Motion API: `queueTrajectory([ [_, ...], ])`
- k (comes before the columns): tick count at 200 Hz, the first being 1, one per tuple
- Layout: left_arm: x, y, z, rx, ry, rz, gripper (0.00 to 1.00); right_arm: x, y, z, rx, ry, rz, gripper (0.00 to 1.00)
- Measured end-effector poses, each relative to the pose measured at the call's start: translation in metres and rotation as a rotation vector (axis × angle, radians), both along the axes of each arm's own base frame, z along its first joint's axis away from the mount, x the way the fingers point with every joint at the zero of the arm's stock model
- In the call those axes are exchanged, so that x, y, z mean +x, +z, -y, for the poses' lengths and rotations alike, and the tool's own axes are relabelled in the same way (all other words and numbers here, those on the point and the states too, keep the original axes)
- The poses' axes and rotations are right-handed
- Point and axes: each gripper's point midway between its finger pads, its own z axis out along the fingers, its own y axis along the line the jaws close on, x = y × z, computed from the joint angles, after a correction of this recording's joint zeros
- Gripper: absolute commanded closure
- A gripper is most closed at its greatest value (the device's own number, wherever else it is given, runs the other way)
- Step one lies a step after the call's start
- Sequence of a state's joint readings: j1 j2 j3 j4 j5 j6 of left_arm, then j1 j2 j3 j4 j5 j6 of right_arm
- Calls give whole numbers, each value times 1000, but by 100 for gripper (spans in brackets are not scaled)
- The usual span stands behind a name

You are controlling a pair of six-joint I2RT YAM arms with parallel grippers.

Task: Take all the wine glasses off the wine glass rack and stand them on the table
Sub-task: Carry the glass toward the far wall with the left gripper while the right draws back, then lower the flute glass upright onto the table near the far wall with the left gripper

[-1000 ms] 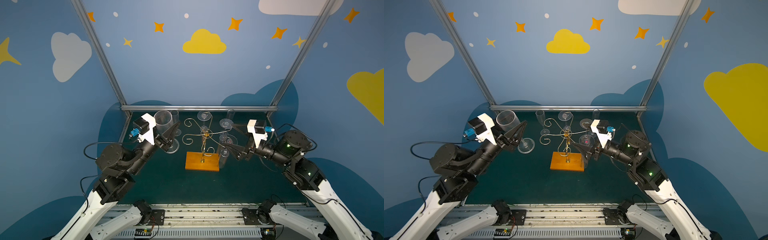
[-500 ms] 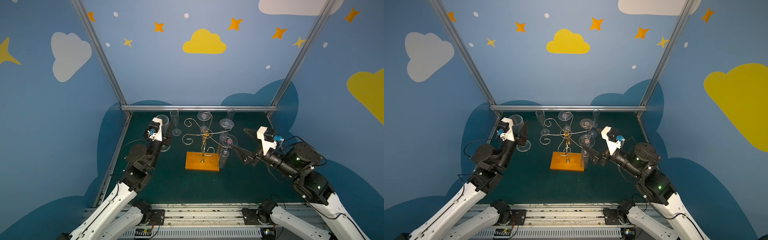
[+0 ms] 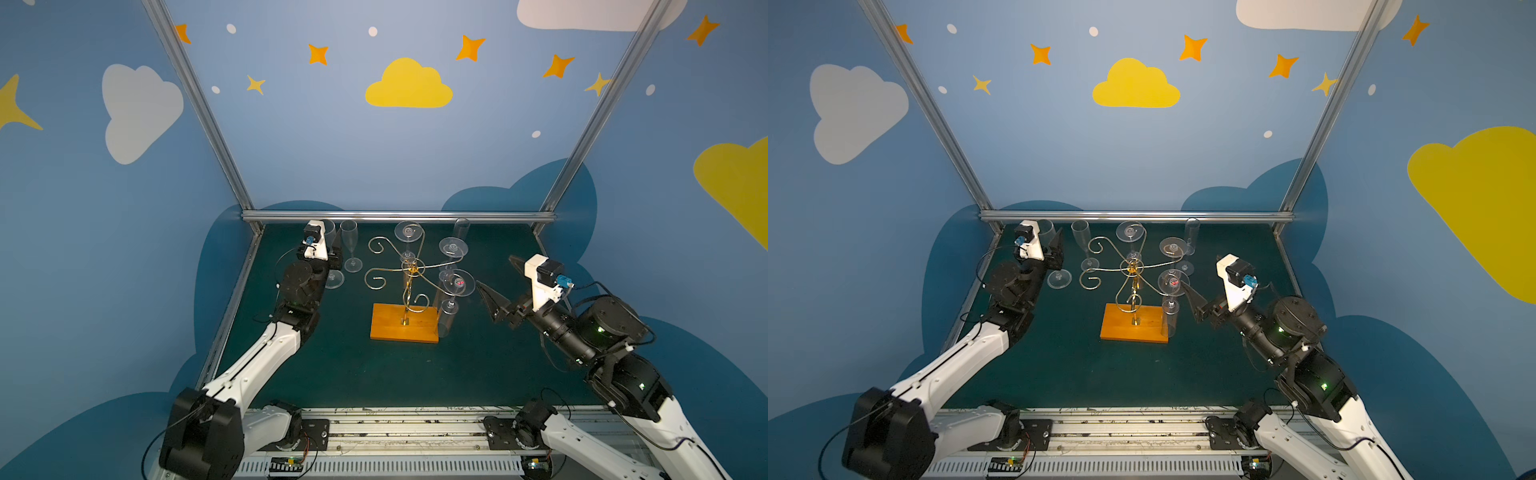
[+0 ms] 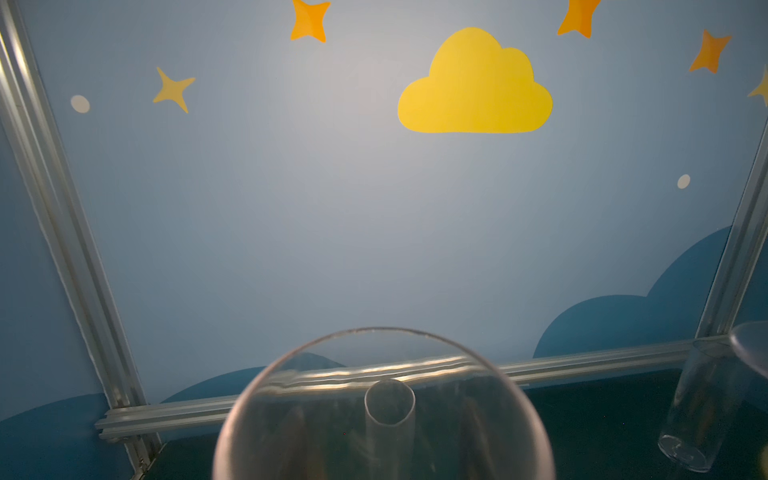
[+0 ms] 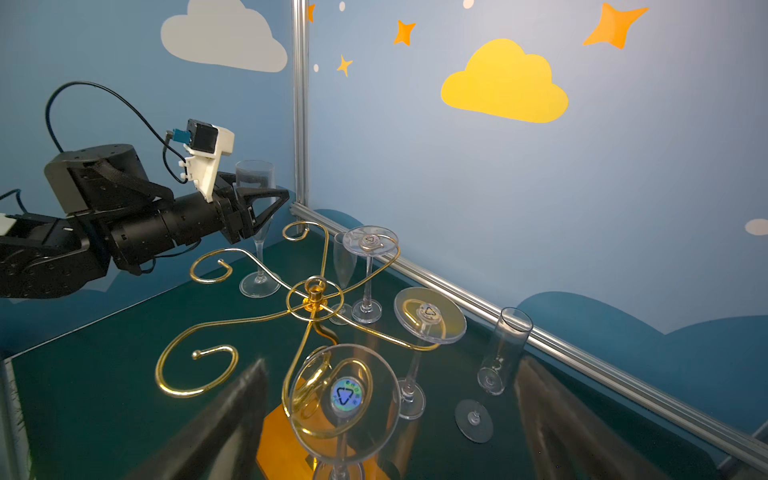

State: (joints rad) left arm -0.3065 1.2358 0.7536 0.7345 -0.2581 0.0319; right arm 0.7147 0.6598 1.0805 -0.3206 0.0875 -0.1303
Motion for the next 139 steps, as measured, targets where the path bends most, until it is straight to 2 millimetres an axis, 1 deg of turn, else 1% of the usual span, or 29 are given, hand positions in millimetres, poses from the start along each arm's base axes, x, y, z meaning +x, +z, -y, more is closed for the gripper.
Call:
queueTrajectory([
  [23, 22, -30, 5, 7, 2, -32, 58, 6, -2, 3, -14, -35, -3, 8],
  [51, 42, -61, 6, 3, 13, -68, 59, 13, -5, 7, -25, -74, -8, 7],
  [98, 65, -99, 9, -25, 24, -62, 60, 24, -11, 12, -47, -118, -18, 7],
  [124, 73, -118, 12, -33, 20, -61, 60, 30, -15, 12, -57, -131, -32, 7],
  [139, 75, -124, 13, -39, 16, -58, 60, 33, -17, 12, -62, -135, -40, 7],
])
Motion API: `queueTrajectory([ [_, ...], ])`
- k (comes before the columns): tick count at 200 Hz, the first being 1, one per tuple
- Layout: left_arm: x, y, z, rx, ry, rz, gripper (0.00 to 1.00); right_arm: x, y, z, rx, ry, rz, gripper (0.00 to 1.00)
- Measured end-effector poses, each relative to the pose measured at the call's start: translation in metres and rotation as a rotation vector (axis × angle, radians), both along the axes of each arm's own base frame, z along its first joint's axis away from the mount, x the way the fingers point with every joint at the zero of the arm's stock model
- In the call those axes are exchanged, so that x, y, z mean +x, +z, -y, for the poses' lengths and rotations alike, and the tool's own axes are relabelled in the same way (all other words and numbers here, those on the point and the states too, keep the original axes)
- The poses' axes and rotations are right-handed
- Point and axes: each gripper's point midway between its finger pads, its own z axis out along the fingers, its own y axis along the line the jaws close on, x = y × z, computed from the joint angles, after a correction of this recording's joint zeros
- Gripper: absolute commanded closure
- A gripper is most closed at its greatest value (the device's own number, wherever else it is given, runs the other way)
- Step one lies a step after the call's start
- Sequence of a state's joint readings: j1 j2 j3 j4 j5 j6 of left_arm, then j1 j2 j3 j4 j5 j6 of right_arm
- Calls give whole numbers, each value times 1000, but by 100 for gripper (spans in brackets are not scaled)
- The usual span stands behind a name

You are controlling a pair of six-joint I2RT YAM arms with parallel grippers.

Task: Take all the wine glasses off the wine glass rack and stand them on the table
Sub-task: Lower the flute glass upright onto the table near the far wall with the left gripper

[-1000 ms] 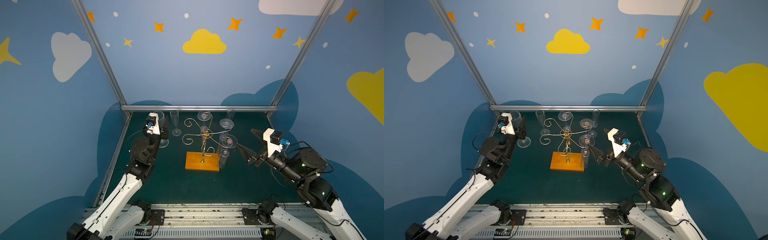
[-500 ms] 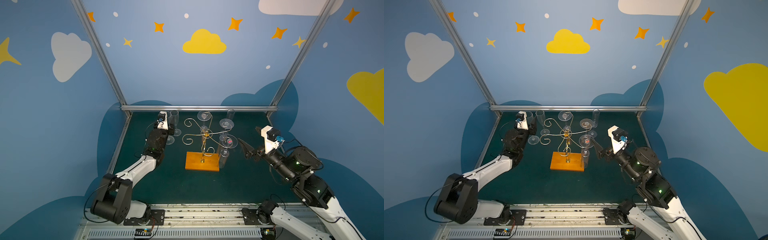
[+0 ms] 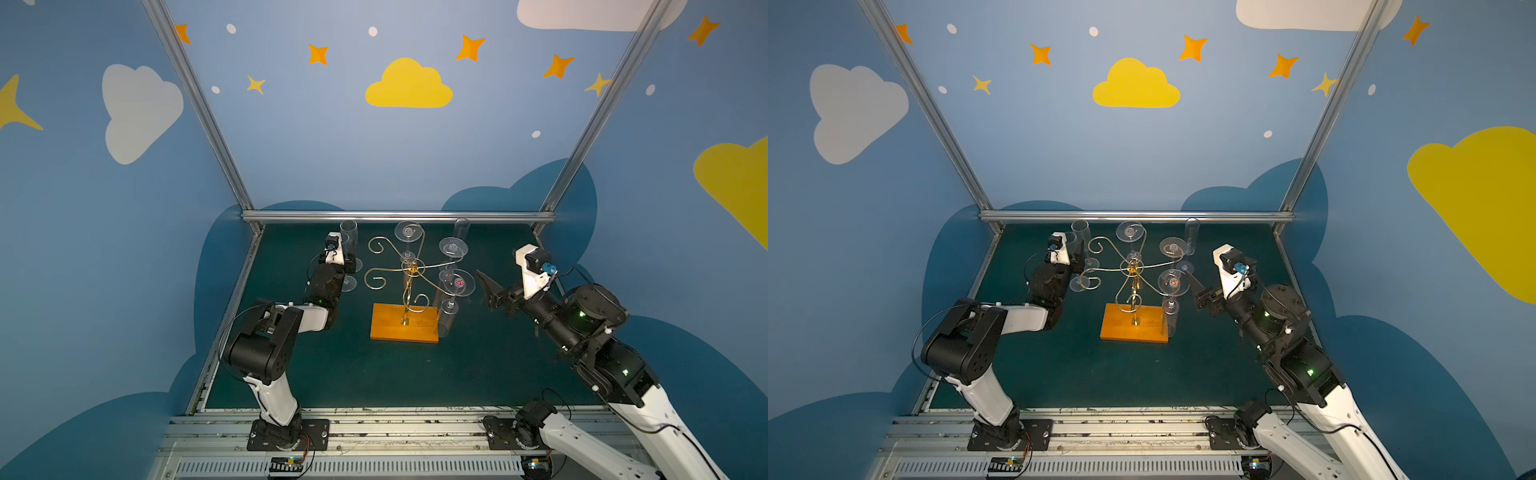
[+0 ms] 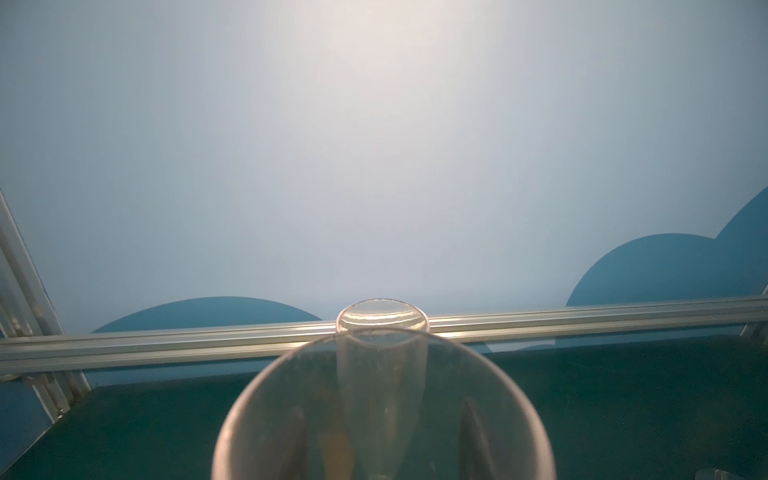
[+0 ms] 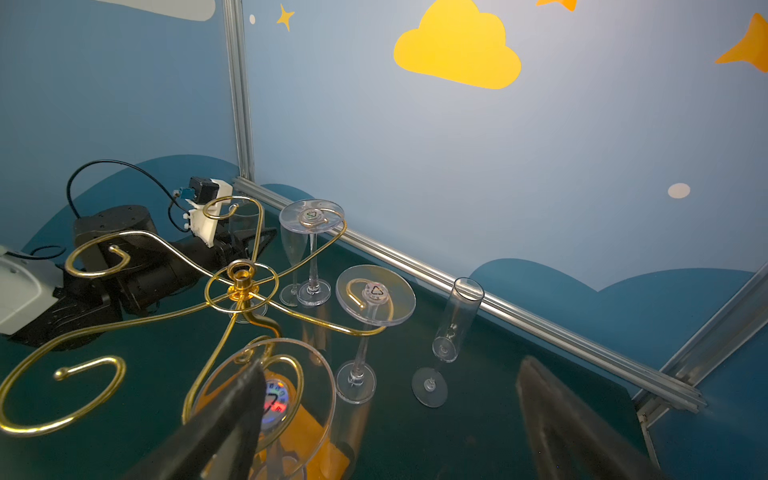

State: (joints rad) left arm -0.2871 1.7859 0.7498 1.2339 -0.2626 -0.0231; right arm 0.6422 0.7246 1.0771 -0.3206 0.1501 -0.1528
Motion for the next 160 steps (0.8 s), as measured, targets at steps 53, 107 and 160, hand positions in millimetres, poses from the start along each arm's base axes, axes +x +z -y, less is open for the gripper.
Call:
queueTrajectory([
  [53, 3, -11, 2, -3, -5, 12, 59, 3, -3, 0, 10, -1, -17, 7],
  [107, 6, -25, 13, 12, -39, 3, 59, 4, -3, 1, 18, 2, -22, 7],
  [160, 8, -37, 21, 36, -53, -13, 59, 3, -3, 5, 35, -9, -26, 7],
])
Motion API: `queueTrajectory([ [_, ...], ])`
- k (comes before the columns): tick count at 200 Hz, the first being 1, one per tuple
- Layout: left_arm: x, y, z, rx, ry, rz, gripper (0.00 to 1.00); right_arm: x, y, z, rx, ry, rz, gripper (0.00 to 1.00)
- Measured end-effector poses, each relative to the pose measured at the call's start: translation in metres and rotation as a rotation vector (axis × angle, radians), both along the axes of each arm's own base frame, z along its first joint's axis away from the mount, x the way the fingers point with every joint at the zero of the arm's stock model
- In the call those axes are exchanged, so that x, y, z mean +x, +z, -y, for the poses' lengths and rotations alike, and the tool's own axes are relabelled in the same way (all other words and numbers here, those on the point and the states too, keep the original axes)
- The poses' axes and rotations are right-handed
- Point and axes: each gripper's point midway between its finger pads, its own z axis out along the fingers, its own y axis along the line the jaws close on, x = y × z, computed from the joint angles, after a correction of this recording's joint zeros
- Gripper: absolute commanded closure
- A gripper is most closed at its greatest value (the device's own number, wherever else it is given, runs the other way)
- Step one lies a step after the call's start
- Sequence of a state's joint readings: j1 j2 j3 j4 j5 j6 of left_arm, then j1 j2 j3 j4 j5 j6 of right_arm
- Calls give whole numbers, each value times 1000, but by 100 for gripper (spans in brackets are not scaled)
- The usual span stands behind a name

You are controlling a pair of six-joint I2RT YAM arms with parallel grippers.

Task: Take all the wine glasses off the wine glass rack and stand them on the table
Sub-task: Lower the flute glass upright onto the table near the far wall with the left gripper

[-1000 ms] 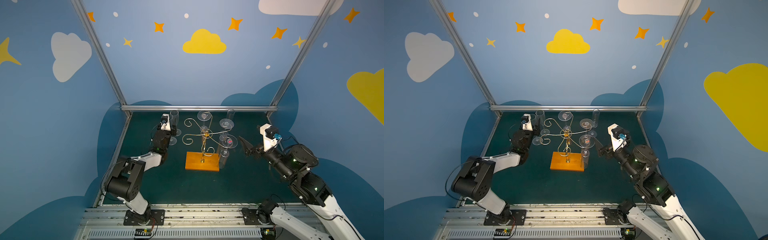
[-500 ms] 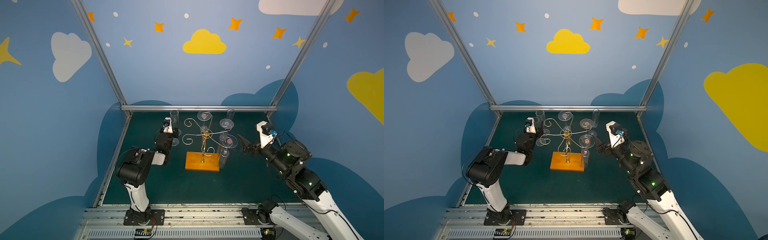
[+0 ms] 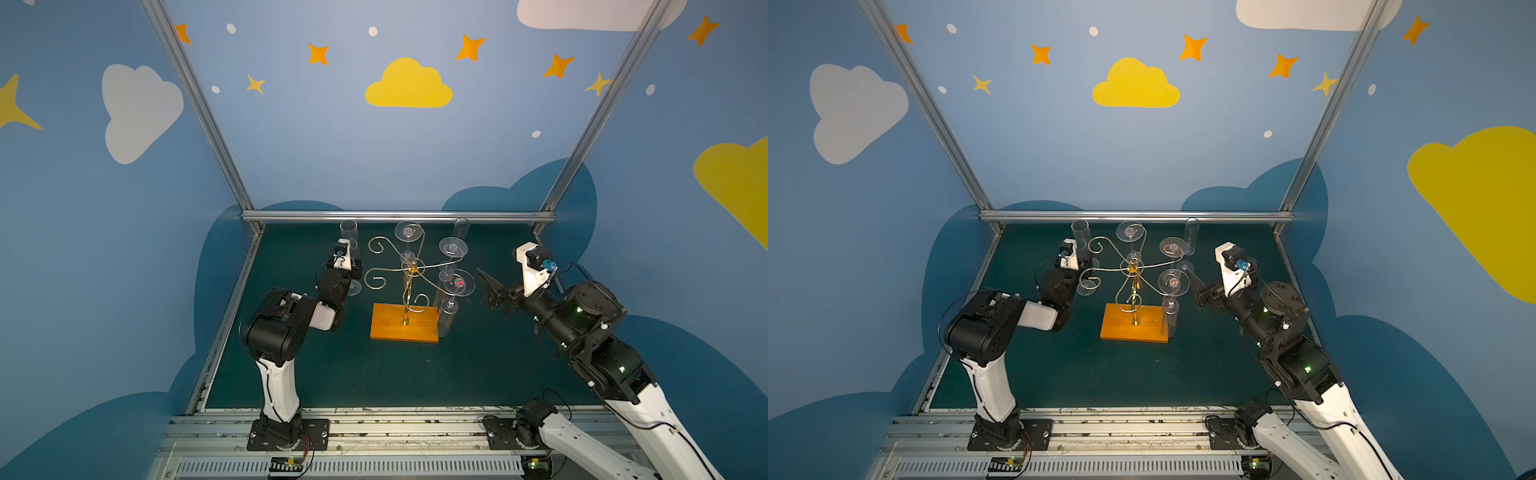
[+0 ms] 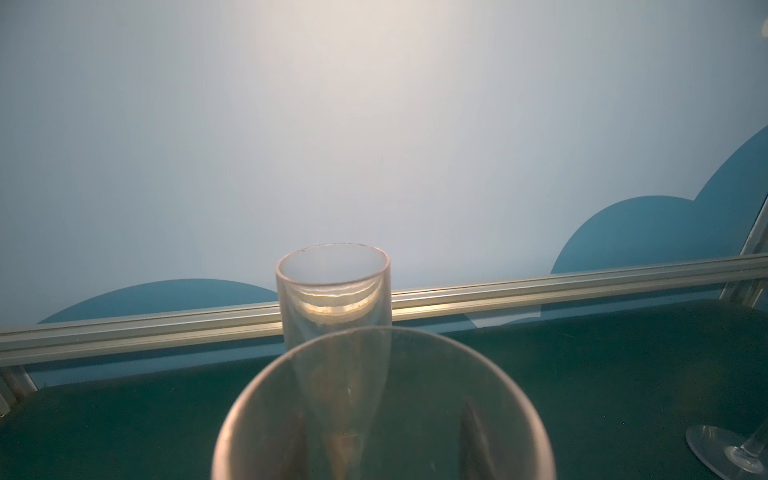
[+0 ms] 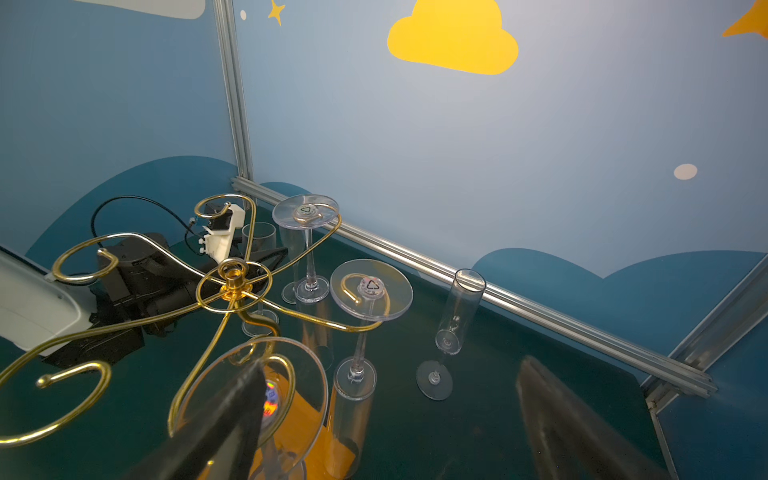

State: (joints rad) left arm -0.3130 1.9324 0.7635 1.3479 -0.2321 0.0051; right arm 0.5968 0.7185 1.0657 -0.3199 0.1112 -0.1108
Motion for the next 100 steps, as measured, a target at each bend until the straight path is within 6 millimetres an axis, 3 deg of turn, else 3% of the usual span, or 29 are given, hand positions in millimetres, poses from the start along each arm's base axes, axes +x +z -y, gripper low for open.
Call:
queueTrajectory([
  [32, 0, -1, 3, 10, -5, 5, 54, 0, 1, 2, 5, -6, 2, 7],
  [71, -2, -1, 9, 22, -10, 12, 27, -1, -2, 4, 5, -9, 0, 7],
  [100, -3, -1, 12, 29, -11, 13, 22, 0, -5, 5, 4, -14, -6, 7],
])
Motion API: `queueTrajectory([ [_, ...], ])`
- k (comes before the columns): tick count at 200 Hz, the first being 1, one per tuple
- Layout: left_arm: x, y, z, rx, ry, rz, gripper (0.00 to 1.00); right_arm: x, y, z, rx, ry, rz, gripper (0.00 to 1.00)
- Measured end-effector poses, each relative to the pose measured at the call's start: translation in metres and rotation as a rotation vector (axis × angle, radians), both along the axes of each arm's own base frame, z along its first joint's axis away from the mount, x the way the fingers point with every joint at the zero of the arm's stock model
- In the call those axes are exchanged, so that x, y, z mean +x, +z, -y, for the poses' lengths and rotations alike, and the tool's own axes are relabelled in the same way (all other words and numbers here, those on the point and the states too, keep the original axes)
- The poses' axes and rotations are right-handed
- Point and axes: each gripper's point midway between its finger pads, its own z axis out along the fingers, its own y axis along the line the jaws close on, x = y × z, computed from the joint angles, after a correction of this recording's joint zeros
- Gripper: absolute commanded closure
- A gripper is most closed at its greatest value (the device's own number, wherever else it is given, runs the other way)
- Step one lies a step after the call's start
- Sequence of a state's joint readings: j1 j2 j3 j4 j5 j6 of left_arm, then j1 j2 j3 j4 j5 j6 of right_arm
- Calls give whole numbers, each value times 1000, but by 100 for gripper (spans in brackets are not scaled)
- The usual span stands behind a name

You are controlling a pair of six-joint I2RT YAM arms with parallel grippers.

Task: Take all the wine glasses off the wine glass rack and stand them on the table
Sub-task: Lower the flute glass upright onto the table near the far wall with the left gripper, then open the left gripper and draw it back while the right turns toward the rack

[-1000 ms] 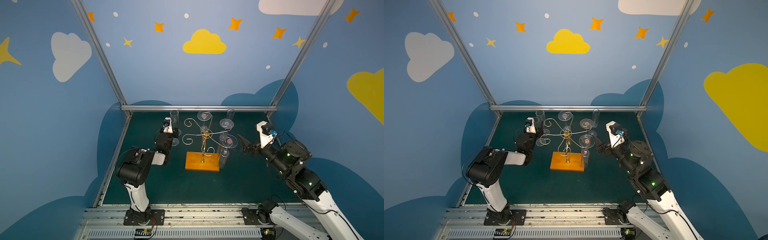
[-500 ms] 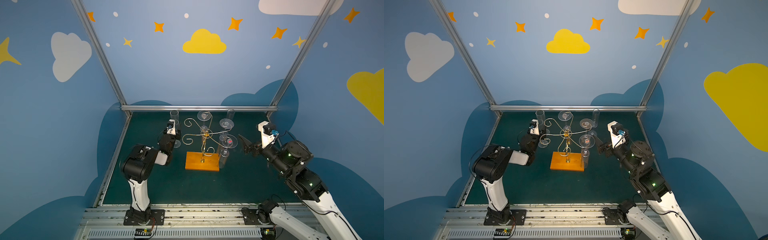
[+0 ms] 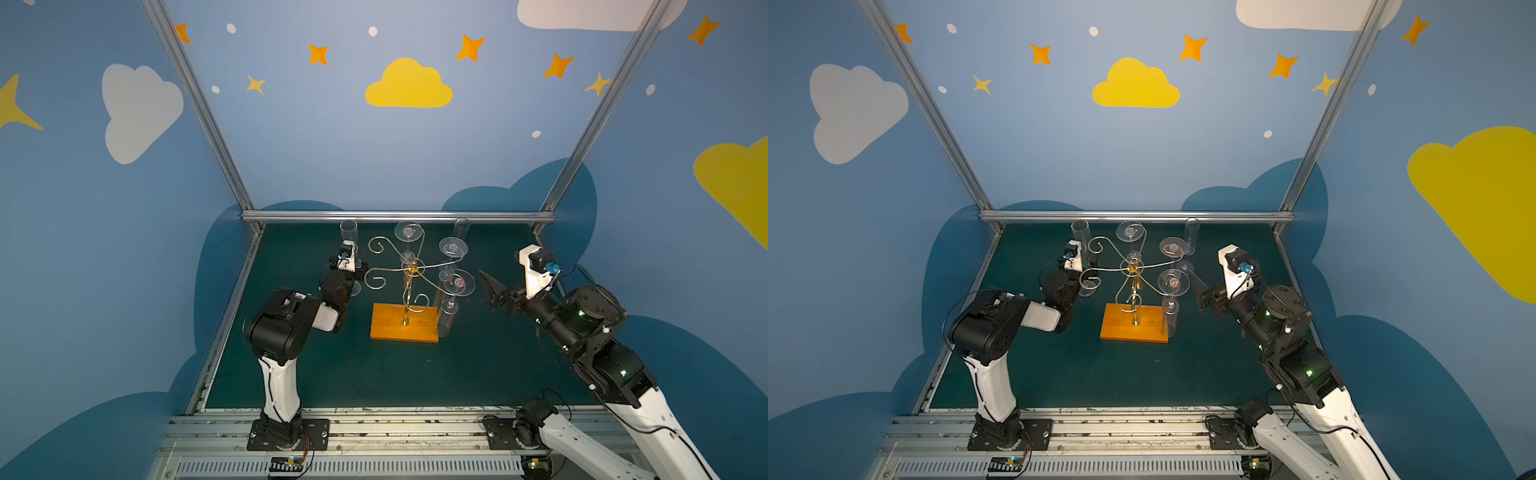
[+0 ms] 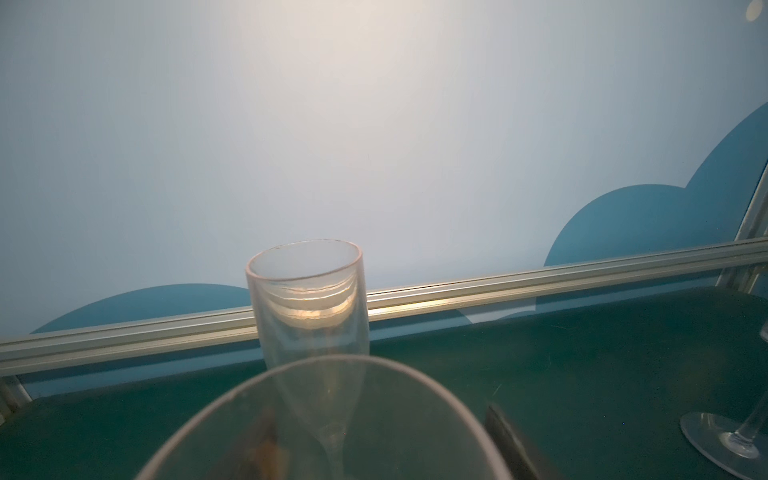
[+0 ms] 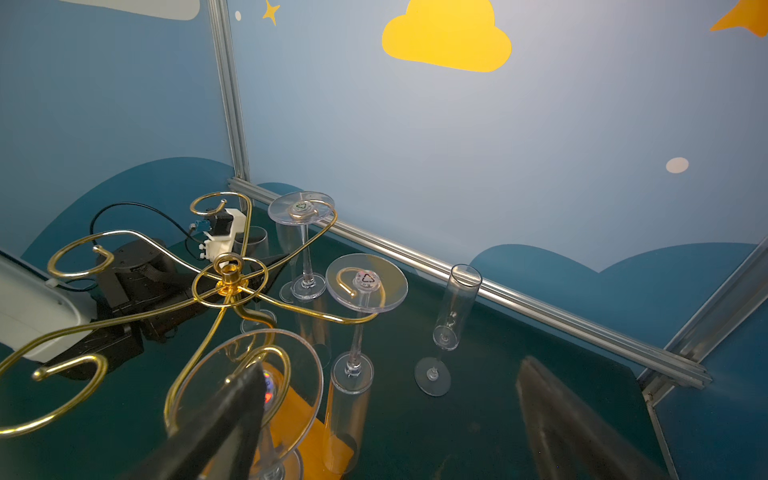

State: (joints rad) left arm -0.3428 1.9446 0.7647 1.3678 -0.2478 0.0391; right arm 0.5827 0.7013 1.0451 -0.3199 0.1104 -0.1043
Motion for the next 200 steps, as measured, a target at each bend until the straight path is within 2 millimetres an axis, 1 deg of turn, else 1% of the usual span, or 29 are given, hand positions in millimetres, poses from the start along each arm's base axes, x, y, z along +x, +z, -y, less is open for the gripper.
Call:
queueTrajectory([
  [22, 0, 0, 1, 4, 5, 0, 20, 0, 0, 1, 1, -3, 1, 7],
  [73, -3, -1, -4, 26, 32, -5, 12, -3, 4, 6, 10, -9, 14, 7],
  [91, -6, 2, -7, 40, 44, -7, 9, -5, 4, 7, 18, -13, 10, 3],
  [128, -17, 29, -15, 45, 71, 30, 1, -4, -3, 13, 37, -48, -36, 3],
  [141, -22, 38, -18, 45, 78, 38, 1, -3, -3, 17, 57, -70, -55, 3],
  [164, -34, 53, -21, 52, 83, 43, 1, -5, 4, 24, 106, -103, -76, 3],
  [196, -55, 81, -27, 64, 88, 46, 1, -7, 11, 29, 173, -120, -98, 3],
  [200, -59, 87, -29, 63, 90, 49, 1, -8, 12, 29, 182, -121, -103, 3],
])
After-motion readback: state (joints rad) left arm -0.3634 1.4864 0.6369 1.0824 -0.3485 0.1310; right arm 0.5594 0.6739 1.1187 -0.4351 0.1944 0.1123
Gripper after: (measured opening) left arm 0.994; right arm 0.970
